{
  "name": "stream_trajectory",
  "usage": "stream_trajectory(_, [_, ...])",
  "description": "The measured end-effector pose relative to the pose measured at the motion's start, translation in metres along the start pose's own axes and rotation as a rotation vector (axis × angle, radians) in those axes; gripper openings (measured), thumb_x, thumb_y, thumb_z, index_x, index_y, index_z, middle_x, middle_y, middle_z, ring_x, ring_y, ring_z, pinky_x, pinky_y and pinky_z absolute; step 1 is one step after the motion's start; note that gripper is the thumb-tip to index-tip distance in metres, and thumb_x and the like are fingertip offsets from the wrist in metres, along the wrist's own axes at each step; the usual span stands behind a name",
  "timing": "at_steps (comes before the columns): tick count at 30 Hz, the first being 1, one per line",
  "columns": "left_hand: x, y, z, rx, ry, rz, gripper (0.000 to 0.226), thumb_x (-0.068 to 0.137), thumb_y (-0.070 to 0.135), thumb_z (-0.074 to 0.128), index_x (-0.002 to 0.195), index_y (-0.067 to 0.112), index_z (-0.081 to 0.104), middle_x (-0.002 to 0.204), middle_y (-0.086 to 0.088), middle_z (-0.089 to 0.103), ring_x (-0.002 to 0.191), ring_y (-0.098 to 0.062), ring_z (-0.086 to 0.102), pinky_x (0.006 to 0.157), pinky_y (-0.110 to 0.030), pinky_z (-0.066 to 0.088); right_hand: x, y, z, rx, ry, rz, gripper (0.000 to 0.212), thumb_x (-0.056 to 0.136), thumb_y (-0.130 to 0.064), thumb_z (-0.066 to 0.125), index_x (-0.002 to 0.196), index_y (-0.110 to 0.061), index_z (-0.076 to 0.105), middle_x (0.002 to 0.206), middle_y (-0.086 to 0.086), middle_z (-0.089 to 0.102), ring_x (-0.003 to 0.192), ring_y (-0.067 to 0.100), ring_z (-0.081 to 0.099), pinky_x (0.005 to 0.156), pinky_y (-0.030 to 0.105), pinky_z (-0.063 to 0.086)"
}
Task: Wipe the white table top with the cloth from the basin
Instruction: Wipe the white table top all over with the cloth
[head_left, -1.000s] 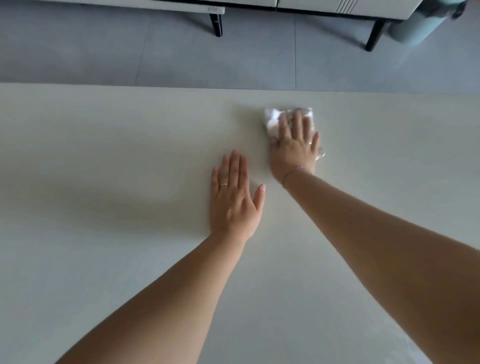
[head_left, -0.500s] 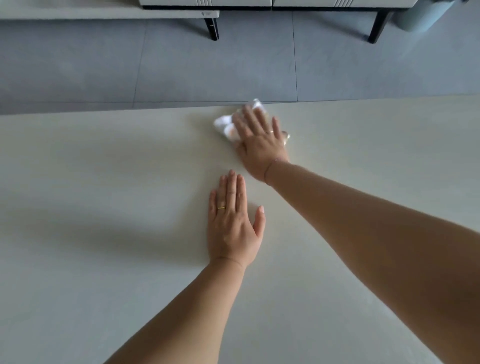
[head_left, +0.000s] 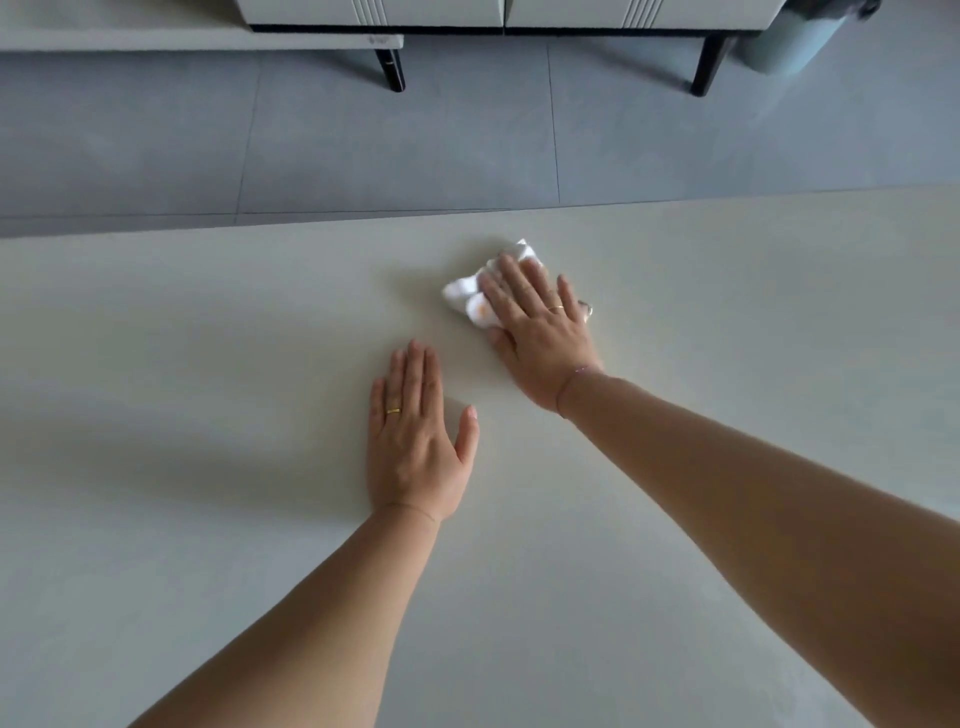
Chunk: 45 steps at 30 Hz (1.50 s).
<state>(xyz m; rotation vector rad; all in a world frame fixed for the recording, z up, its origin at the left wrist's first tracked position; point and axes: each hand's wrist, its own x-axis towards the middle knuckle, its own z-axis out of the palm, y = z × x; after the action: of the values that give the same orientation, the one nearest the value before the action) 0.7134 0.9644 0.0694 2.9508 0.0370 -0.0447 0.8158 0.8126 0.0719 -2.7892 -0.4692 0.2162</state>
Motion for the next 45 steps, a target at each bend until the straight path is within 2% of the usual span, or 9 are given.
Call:
stream_trajectory(3, [-0.001,0.001,0.0,0.013,-0.017,0.007,0.072,0.09,0.046,0.025,0.147,0.003,0.026,0.156,-0.013,0.023,0.145,-0.027,0.019,0.118,-0.04,0.011,-0.03,0.051,-0.017,-0.02,-0.029,-0.067,0.055,0.099,-0.036,0.036,0.149,-0.03,0.016,0.16,-0.004,0.007,0.147,0.016,0.001,0.116,0.039,-0.001])
stream_trajectory(9, [-0.011,0.013,-0.005,0.023,0.006,-0.058,0.071,0.091,0.044,0.03,0.149,0.004,0.022,0.157,-0.013,0.019,0.146,-0.027,0.016,0.118,-0.042,0.006,-0.06,0.085,-0.029,0.076,0.13,0.591,0.053,0.1,-0.035,0.03,0.15,-0.03,0.015,0.16,-0.003,0.004,0.147,0.018,-0.002,0.118,0.043,-0.003])
stream_trajectory(16, [-0.109,0.069,0.016,-0.066,-0.039,0.046,0.071,0.091,0.048,0.038,0.146,0.003,0.032,0.154,-0.013,0.028,0.144,-0.028,0.024,0.116,-0.045,0.018,-0.11,0.034,-0.007,-0.003,-0.026,-0.017,0.053,0.1,-0.039,0.032,0.15,-0.03,0.015,0.159,-0.005,0.007,0.147,0.017,0.0,0.116,0.036,-0.006])
stream_trajectory(20, [-0.106,0.068,0.018,-0.03,-0.039,0.039,0.073,0.09,0.048,0.038,0.147,0.004,0.029,0.155,-0.013,0.026,0.145,-0.028,0.02,0.117,-0.046,0.017,-0.124,0.099,-0.026,0.057,0.09,0.346,0.051,0.101,-0.038,0.03,0.149,-0.032,0.017,0.16,-0.004,0.007,0.147,0.016,0.0,0.118,0.039,-0.003])
stream_trajectory(23, [-0.106,0.07,0.02,-0.026,-0.056,0.032,0.074,0.09,0.049,0.036,0.147,0.004,0.027,0.156,-0.012,0.024,0.145,-0.027,0.018,0.118,-0.044,0.013,-0.133,0.058,-0.01,0.078,0.15,0.554,0.053,0.099,-0.034,0.033,0.15,-0.029,0.017,0.16,-0.002,0.007,0.147,0.018,-0.001,0.117,0.042,-0.003])
stream_trajectory(28, [-0.106,0.069,0.017,-0.017,-0.05,0.052,0.072,0.09,0.049,0.031,0.143,0.001,0.035,0.153,-0.015,0.03,0.143,-0.029,0.024,0.116,-0.044,0.013,-0.189,0.02,0.004,0.011,-0.038,-0.009,0.053,0.099,-0.041,0.026,0.15,-0.029,0.015,0.158,-0.006,0.007,0.146,0.014,-0.002,0.118,0.039,-0.003])
stream_trajectory(35, [-0.107,0.07,0.019,-0.02,-0.044,0.041,0.073,0.089,0.047,0.028,0.148,0.004,0.024,0.157,-0.012,0.02,0.146,-0.028,0.016,0.118,-0.043,0.008,-0.203,0.07,-0.009,0.09,0.173,0.622,0.051,0.1,-0.033,0.033,0.149,-0.028,0.021,0.159,-0.001,0.01,0.147,0.019,0.001,0.118,0.045,0.001])
stream_trajectory(41, [-0.121,0.065,0.009,-0.017,-0.04,0.076,0.07,0.087,0.03,0.044,0.148,0.002,0.023,0.157,-0.014,0.019,0.146,-0.028,0.015,0.119,-0.042,0.005,-0.261,0.006,0.021,0.015,-0.026,0.023,0.055,0.098,-0.038,0.038,0.149,-0.03,0.019,0.158,-0.005,0.011,0.145,0.012,-0.002,0.116,0.039,0.0])
stream_trajectory(45, [-0.18,0.061,0.009,-0.03,-0.031,0.138,0.065,0.091,0.035,0.033,0.146,0.001,0.029,0.155,-0.015,0.025,0.144,-0.029,0.021,0.118,-0.042,0.01,-0.267,0.068,-0.001,0.042,0.079,0.334,0.051,0.1,-0.037,0.033,0.149,-0.033,0.018,0.159,-0.005,0.009,0.146,0.013,0.0,0.117,0.038,-0.001])
